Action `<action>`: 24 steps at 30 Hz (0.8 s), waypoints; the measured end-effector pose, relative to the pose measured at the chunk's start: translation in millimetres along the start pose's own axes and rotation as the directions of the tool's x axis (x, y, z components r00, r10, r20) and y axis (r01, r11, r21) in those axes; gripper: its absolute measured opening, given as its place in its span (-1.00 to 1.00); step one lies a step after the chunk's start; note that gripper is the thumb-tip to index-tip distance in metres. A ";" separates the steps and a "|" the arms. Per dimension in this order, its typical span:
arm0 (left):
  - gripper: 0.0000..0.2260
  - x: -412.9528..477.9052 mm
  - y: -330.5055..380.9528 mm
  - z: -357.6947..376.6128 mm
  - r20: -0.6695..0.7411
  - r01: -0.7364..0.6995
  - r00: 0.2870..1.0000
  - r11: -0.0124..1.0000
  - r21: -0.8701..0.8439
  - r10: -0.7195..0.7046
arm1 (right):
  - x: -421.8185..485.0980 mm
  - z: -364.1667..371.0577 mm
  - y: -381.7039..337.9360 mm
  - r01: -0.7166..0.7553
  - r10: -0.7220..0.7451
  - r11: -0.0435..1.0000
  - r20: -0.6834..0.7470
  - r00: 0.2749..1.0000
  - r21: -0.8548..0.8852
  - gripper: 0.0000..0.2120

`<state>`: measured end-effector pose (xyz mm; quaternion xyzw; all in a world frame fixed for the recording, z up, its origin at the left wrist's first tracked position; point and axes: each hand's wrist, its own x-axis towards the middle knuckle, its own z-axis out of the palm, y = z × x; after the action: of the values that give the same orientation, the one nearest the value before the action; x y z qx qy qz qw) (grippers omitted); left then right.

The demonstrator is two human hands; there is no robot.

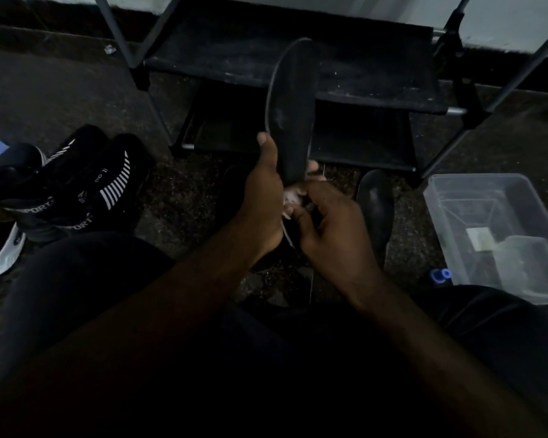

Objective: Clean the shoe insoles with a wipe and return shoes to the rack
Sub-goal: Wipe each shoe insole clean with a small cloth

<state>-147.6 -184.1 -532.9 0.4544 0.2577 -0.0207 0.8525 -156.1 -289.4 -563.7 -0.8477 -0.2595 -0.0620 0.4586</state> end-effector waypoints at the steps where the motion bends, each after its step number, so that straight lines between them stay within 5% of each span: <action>1: -0.32 -1.3 -7.2 0.4 0.020 0.011 1.000 0.999 0.038 -0.012 | 0.2 -2.1 1.5 -0.014 0.013 1.000 -0.031 0.999 -0.010 -0.86; 5: -0.33 -5.4 -15.3 4.3 0.115 0.073 0.991 0.997 0.016 -0.074 | 4.1 -10.2 5.2 -0.045 0.042 0.999 -0.097 0.994 -0.030 -0.87; 10: -0.36 7.1 10.6 -1.6 0.000 -0.032 0.999 0.994 -0.103 0.032 | 3.4 0.3 -1.7 0.001 -0.002 0.998 -0.016 1.000 -0.055 -0.85; 19: -0.31 -7.5 -7.0 0.2 0.143 0.077 0.987 0.996 -0.043 -0.070 | 2.4 -8.0 4.4 -0.070 0.062 0.993 -0.085 0.994 -0.093 -0.85; 24: -0.36 2.1 14.1 -0.3 0.072 -0.003 0.997 0.995 -0.097 0.010 | 4.9 -3.9 -2.5 -0.043 0.040 0.997 -0.049 0.998 -0.060 -0.85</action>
<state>-142.1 -175.1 -523.3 0.4124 0.2259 -0.0219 0.8823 -152.7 -289.6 -558.0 -0.8647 -0.2291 -0.0805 0.4397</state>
